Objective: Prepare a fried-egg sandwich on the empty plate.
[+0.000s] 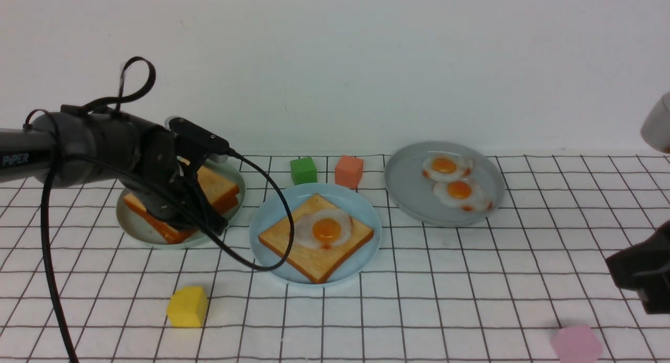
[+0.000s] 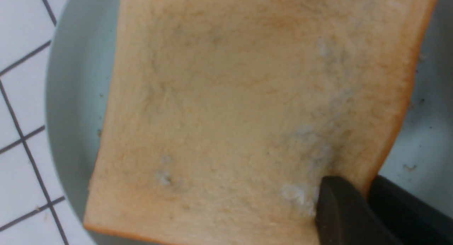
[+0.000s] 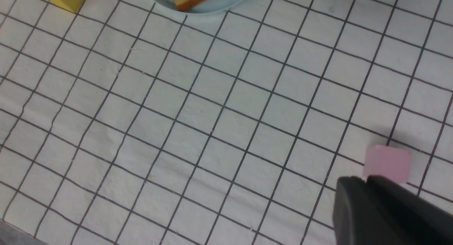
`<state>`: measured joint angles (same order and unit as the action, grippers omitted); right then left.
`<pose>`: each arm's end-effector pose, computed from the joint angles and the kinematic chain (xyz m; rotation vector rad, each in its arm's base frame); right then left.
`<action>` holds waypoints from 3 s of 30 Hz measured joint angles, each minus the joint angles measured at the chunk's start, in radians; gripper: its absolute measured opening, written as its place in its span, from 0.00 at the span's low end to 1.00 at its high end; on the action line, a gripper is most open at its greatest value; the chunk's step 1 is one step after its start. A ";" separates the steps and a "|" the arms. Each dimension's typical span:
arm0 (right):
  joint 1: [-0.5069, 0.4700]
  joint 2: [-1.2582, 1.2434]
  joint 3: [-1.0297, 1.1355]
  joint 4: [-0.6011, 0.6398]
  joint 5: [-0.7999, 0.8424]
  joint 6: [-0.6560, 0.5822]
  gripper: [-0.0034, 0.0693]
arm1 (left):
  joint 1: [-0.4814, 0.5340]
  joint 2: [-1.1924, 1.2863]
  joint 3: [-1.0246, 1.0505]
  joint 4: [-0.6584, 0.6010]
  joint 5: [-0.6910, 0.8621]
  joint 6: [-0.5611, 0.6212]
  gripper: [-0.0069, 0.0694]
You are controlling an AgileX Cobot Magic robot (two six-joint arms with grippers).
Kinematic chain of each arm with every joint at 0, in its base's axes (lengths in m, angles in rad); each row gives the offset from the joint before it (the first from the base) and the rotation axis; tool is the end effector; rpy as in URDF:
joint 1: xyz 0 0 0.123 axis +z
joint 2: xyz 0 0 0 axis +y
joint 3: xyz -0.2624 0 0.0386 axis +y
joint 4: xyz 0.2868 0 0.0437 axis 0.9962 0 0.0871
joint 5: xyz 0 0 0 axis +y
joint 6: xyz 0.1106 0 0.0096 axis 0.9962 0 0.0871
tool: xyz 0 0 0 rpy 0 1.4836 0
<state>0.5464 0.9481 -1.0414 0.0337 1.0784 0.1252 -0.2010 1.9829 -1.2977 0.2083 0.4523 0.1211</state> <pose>0.1939 0.1218 0.3421 -0.5153 2.4439 0.3294 0.4390 -0.0792 0.1048 0.6283 2.5375 0.1564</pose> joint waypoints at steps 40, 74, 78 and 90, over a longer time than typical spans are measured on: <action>0.000 -0.274 0.000 -0.034 0.054 0.028 0.18 | -0.420 -0.033 -0.066 -0.010 0.059 -0.147 0.12; 0.000 -0.407 0.001 -0.141 0.162 0.134 0.16 | -0.420 -1.087 0.380 -0.208 0.133 -0.296 0.07; 0.000 -0.473 0.031 -0.207 0.170 0.213 0.07 | -0.420 -1.345 0.625 -0.254 -0.003 -0.296 0.07; 0.000 -0.629 0.322 -0.314 0.000 0.437 0.03 | -0.420 -1.960 1.106 -0.290 -0.314 -0.296 0.07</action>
<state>0.5464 0.3195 -0.7190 -0.2804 1.0782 0.5626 -0.6210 0.0225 -0.1913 -0.0816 0.1380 -0.1745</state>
